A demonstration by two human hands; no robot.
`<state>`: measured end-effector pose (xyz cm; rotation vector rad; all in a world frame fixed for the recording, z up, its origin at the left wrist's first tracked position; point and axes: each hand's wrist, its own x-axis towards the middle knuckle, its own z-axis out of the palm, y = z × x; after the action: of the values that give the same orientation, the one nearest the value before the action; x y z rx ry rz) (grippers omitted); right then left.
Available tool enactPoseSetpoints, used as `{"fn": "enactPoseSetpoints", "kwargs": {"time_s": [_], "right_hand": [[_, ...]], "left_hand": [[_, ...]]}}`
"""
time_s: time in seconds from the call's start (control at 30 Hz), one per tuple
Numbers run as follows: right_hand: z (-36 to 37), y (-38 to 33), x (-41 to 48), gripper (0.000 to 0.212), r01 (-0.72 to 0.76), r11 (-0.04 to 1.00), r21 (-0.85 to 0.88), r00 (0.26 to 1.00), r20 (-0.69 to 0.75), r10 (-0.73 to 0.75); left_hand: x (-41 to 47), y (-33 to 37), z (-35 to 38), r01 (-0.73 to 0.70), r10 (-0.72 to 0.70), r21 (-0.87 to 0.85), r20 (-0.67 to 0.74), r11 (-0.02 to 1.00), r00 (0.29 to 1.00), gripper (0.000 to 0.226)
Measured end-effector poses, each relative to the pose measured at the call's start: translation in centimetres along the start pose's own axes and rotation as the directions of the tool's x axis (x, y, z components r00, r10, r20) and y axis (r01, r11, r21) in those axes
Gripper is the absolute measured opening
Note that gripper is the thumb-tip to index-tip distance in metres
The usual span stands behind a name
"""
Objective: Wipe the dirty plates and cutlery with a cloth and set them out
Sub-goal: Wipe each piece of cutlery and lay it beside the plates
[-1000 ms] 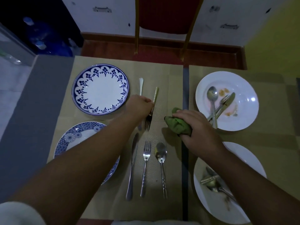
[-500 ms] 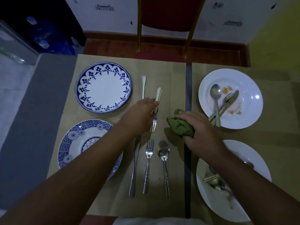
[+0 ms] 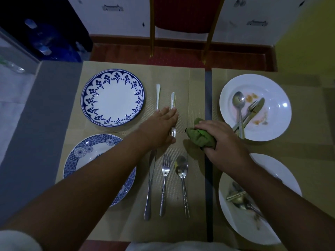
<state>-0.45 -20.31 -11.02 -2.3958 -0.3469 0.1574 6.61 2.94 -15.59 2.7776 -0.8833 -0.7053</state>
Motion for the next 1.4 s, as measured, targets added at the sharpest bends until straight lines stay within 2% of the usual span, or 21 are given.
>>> {"fn": "enactPoseSetpoints", "kwargs": {"time_s": [0.33, 0.67, 0.87, 1.03, 1.2, 1.4], "right_hand": [[-0.9, 0.0, -1.1, 0.061, 0.054, 0.998, -0.034, 0.998, -0.016, -0.055], [-5.6, 1.0, -9.2, 0.068, 0.104, 0.991, -0.089, 0.994, -0.017, -0.105], [-8.2, 4.2, -16.7, 0.078, -0.092, 0.993, -0.077, 0.987, -0.135, 0.081], [-10.0, 6.7, -21.0, 0.079, -0.146, 0.987, -0.068, 0.977, -0.167, 0.133], [-10.5, 8.1, -23.3, 0.080, -0.134, 0.990, -0.044, 0.970, -0.208, 0.122], [-10.9, 9.2, -24.7, 0.076, -0.107, 0.993, -0.050, 0.978, -0.185, 0.096]], "left_hand": [[-2.4, 1.7, -1.5, 0.010, -0.015, -0.060, -0.085, 0.998, 0.996, 0.091], [-7.0, 10.9, -1.1, 0.024, -0.038, -0.098, -0.145, 0.995, 0.989, 0.081], [-8.3, 19.1, 2.1, 0.043, -0.092, -0.250, -0.187, 0.967, 0.978, 0.071], [-8.0, 23.9, 3.7, -0.001, -0.060, -0.240, -0.245, 0.971, 0.968, 0.046], [-5.8, 27.1, 4.6, 0.085, -0.140, -0.239, -0.225, 0.967, 0.964, 0.018], [-3.8, 28.5, 5.6, 0.257, -0.297, -0.234, -0.154, 0.938, 0.942, 0.019]]}}
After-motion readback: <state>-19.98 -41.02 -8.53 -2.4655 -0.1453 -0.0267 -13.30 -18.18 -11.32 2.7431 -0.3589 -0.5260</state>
